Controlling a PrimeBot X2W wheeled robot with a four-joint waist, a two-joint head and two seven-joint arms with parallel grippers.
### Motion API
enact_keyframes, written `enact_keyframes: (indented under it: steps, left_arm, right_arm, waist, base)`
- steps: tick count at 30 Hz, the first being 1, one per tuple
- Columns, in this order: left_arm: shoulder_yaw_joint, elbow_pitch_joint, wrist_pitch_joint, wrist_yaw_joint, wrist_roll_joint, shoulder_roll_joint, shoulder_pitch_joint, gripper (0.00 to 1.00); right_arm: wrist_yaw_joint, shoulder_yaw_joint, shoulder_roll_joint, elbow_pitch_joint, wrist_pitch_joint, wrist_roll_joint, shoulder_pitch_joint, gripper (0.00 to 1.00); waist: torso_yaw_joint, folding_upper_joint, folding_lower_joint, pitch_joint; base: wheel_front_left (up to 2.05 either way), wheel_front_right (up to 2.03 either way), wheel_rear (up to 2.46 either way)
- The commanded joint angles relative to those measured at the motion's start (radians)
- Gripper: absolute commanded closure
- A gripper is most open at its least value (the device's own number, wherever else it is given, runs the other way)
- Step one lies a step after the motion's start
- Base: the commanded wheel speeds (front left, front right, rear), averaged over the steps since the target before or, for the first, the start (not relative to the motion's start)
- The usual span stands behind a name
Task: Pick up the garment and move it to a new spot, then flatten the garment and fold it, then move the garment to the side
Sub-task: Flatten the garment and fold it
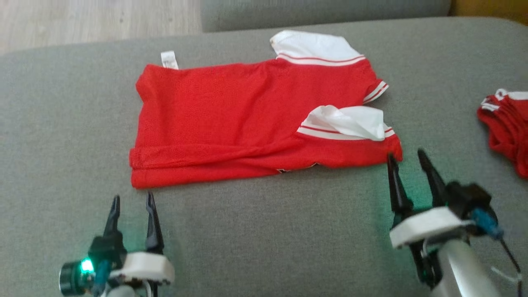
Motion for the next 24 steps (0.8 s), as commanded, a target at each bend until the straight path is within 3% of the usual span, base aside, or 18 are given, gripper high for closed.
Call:
enact_keyframes:
  steps: [1,13,24]
  left_arm:
    - [0.022,-0.039,-0.005,-0.004,0.013,0.016,0.002,0.00]
    - [0.003,-0.058,-0.005,-0.017,0.015,0.016,0.118,0.00]
    - [-0.022,-0.038,-0.005,-0.036,-0.012,0.016,0.023,0.00]
  right_arm:
    - [-0.001,0.010,0.008,-0.038,-0.011,-0.009,-0.008,0.00]
    - [-0.001,0.001,0.020,-0.022,-0.011,-0.010,0.087,0.00]
    - [-0.001,0.019,0.020,-0.028,-0.011,0.012,0.049,0.00]
  waist:
    - [-0.003,0.0000,0.0002,-0.027]
    - [-0.016,0.0000,0.0002,-0.105]
    - [-0.011,0.0000,0.0002,-0.030]
  base:
    - [0.00,0.00,0.00]
    - [0.00,0.00,0.00]
    - [0.00,0.00,0.00]
